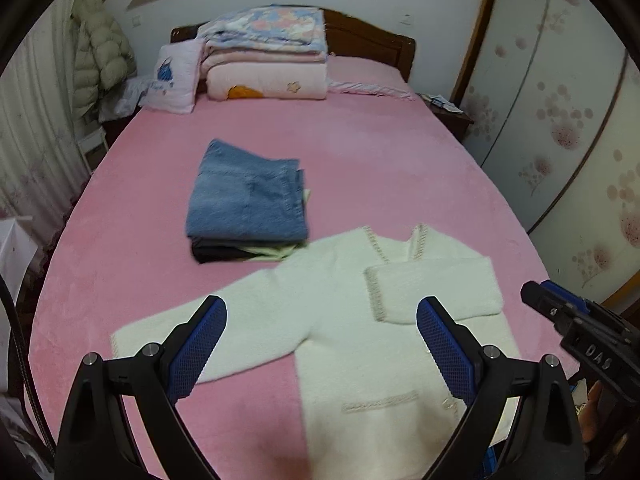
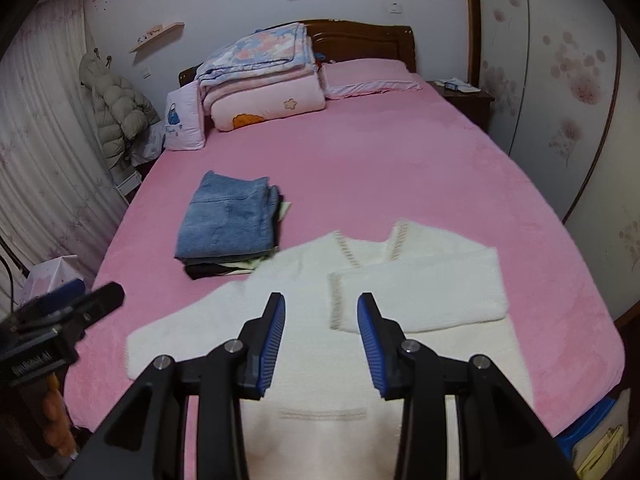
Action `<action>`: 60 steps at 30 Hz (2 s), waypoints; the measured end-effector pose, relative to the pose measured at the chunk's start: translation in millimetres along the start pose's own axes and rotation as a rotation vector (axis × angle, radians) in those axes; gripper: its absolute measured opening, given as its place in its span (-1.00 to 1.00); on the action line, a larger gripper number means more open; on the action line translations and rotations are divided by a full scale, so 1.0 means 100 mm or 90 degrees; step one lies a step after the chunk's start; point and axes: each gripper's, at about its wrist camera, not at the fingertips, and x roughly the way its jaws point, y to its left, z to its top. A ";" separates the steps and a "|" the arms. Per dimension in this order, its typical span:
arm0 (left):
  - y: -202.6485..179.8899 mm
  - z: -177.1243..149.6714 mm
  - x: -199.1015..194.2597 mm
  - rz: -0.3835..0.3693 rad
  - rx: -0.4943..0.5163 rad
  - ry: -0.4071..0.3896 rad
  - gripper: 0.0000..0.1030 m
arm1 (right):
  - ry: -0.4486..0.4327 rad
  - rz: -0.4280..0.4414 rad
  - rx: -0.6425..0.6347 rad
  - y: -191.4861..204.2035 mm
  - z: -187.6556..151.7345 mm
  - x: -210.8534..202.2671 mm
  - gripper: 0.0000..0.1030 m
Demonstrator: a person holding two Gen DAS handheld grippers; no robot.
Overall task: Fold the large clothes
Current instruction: 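Grasp the other sleeve cuff with the left tool and lift it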
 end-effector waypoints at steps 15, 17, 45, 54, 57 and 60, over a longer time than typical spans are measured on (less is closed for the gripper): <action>2.02 -0.70 0.27 0.069 -0.169 0.083 0.86 | 0.053 0.049 -0.088 1.58 -0.26 0.46 -0.27; 2.35 -0.90 0.43 0.072 -0.222 0.105 0.86 | 0.073 0.039 -0.103 1.69 -0.31 0.65 -0.27; 4.07 -2.52 2.30 0.054 -0.658 0.178 -0.61 | 0.241 -0.004 -0.141 2.08 -0.70 2.05 -0.27; 3.52 -1.58 1.87 0.020 -0.539 0.081 -0.67 | 0.261 0.001 -0.109 1.73 -0.67 2.15 -0.27; 3.06 -1.11 1.63 -0.046 -0.482 0.023 -0.67 | 0.258 -0.001 -0.085 1.46 -0.64 2.12 -0.27; 2.53 -0.73 1.49 -0.109 -0.418 -0.010 -0.67 | 0.254 -0.003 -0.047 1.09 -0.60 2.07 -0.27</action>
